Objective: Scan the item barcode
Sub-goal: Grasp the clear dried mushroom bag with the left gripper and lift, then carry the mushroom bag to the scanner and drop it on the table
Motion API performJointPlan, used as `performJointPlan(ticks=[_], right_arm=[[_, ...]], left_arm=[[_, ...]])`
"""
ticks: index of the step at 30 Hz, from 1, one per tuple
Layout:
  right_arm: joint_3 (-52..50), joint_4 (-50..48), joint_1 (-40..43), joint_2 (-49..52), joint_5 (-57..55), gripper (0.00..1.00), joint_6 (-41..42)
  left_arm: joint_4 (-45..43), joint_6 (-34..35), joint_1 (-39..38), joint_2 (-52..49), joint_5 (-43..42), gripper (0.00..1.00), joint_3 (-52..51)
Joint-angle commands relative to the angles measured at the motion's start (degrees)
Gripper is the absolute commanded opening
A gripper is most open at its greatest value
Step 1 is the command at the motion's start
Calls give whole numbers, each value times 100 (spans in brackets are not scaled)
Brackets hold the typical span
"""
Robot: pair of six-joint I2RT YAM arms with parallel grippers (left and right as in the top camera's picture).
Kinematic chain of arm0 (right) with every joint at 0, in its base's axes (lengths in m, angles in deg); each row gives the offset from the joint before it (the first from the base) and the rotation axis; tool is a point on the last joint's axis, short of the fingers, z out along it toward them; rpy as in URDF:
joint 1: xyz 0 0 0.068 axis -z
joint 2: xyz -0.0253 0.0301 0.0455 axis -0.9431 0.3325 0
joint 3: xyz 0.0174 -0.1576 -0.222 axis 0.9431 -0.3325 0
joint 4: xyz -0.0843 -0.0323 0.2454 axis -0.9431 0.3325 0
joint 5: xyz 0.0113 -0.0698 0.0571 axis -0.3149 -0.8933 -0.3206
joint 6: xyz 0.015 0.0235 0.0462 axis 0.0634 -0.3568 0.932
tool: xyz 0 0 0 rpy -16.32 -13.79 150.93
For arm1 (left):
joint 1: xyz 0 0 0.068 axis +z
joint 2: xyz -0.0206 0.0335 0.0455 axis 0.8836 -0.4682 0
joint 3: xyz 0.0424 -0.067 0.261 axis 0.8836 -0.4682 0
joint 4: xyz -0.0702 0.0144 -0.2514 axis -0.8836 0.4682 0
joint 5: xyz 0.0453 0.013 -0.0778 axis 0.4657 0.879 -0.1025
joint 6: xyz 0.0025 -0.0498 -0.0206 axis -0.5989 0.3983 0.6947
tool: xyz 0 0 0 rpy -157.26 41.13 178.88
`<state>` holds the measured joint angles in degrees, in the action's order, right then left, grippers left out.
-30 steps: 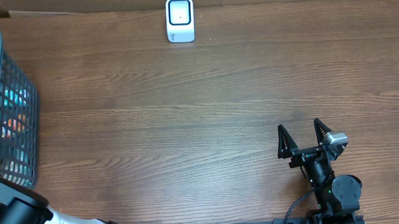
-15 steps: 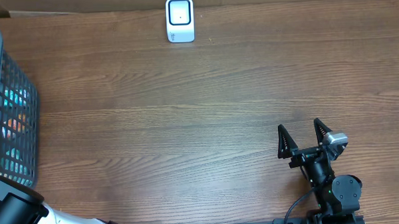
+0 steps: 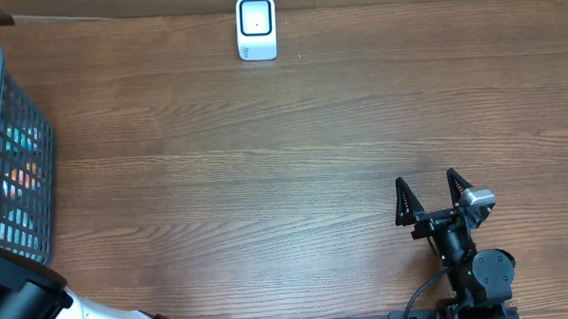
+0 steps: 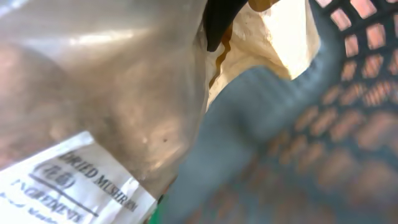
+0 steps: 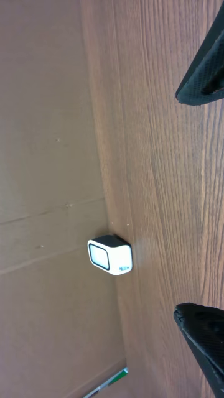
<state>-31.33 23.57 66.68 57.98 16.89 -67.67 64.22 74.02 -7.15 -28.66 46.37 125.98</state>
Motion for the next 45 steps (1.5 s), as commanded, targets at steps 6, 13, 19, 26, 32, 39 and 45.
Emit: performJointPlan(ticks=[6, 13, 19, 26, 32, 39, 45], right_arm=[[-59, -24, -31, -33, -57, 100, -4], [-59, -24, -31, -33, -59, 100, -4], [-59, -24, -31, -33, -57, 100, -4], [-59, -24, -31, -33, -57, 100, -7], [-59, -24, -31, -33, -57, 100, -4], [-59, -24, -31, -33, -57, 100, -4], [-59, -24, -31, -33, -57, 100, -4]], left_arm=[[564, 863, -590, 2096, -2035, 4, 1427], [1552, 973, -2564, 2730, -2118, 4, 1381], [1716, 1261, -4487, 2367, -1209, 4, 1003], [1565, 1749, -6046, 1307, -439, 4, 520], [1512, 2085, -6929, -94, -396, 4, 520], [1510, 2282, -7455, -964, -68, 24, 520], [1600, 2284, -7501, -975, -74, 80, 752]])
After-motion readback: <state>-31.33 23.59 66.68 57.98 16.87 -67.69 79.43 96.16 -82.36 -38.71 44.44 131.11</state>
